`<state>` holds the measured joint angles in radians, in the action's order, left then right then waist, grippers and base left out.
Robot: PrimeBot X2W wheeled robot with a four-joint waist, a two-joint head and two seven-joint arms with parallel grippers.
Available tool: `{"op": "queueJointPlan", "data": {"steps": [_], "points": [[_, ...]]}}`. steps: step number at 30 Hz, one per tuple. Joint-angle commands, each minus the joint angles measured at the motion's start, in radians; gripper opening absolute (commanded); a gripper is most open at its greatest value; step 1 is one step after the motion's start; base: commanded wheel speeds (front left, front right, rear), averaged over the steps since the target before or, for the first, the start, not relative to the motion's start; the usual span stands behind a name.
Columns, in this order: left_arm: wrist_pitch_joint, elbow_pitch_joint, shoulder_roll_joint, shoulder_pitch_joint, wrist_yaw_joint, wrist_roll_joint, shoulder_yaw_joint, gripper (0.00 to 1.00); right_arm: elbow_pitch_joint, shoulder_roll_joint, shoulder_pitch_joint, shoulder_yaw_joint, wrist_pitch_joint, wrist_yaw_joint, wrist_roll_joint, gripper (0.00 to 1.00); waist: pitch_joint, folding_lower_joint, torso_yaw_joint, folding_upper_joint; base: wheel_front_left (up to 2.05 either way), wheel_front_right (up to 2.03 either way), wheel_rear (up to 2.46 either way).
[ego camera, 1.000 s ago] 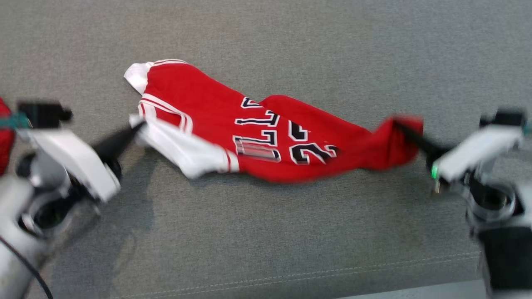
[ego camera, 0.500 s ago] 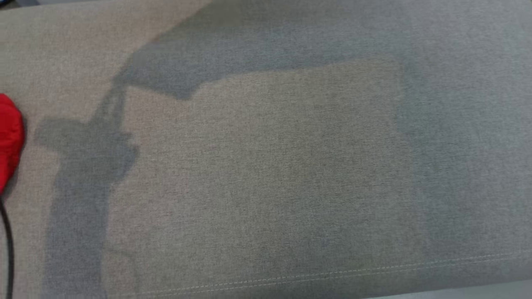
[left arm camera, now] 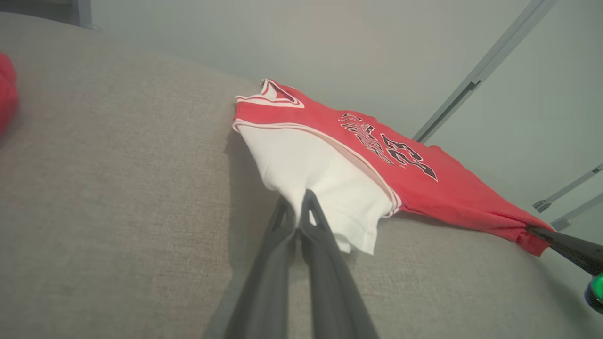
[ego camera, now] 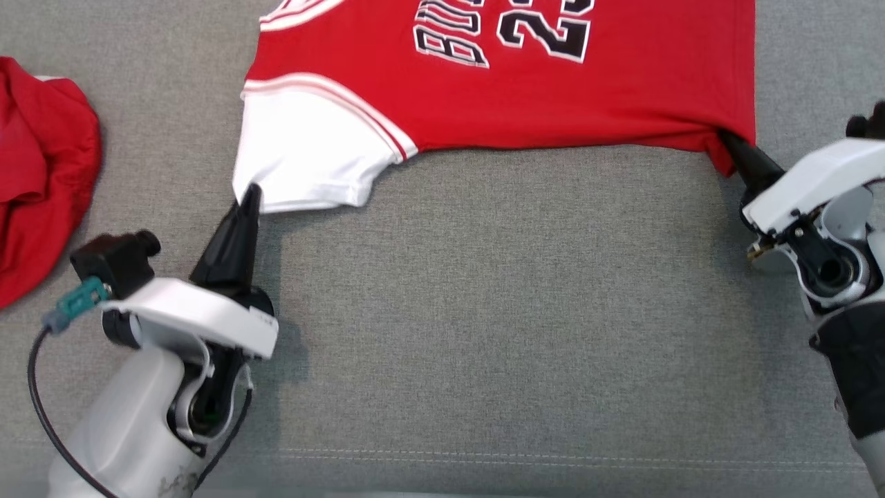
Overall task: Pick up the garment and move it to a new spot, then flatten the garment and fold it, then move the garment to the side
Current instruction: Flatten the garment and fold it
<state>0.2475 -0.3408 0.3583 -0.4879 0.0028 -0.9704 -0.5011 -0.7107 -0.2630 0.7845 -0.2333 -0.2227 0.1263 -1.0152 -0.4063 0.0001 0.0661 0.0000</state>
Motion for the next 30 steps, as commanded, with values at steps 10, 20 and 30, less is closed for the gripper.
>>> {"op": "queueJointPlan", "data": {"steps": [10,20,30], "points": [[-0.019,0.260,0.114,0.248,0.148,0.031,0.048,0.00,0.261,-0.066,-0.318,-0.022,0.090,0.004,-0.060,0.00,0.078,-0.0001,-0.017,0.0000,0.00,0.00,0.00],[-0.118,0.462,0.173,0.417,0.239,0.011,0.013,0.00,0.344,-0.062,-0.533,0.029,0.076,0.004,-0.007,0.00,0.136,-0.0001,-0.013,0.0000,0.00,0.00,0.00],[-0.189,0.494,0.193,0.480,0.240,-0.031,-0.022,0.00,0.324,-0.023,-0.580,0.099,0.049,0.004,0.065,0.00,0.183,-0.0001,0.018,0.0000,0.00,0.00,0.00]]}}
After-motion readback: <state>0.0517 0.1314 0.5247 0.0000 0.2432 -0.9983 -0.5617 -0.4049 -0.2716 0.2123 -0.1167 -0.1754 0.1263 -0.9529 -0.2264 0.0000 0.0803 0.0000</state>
